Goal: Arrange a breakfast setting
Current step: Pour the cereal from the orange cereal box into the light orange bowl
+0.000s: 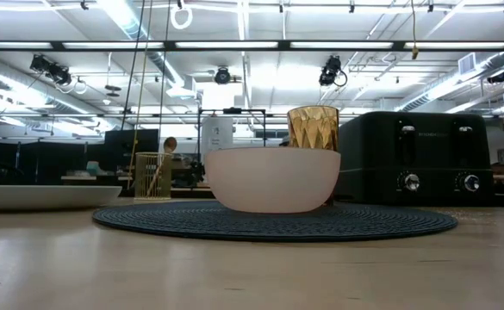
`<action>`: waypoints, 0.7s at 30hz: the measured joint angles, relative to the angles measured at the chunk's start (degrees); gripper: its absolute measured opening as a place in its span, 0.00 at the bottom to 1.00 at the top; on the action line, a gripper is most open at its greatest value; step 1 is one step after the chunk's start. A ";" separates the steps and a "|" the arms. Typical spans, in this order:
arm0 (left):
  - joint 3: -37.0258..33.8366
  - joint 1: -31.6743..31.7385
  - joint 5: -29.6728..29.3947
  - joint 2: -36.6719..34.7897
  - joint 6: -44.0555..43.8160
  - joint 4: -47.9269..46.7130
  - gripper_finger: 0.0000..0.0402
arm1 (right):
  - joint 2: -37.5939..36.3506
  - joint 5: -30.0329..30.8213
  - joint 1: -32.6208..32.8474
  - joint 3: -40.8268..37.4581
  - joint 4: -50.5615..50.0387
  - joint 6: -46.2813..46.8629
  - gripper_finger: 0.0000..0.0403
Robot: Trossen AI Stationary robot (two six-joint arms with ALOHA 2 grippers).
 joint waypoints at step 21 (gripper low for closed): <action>-0.11 -0.02 -0.50 -1.46 1.46 7.91 0.67 | -4.37 1.29 2.09 0.02 6.98 -4.66 0.96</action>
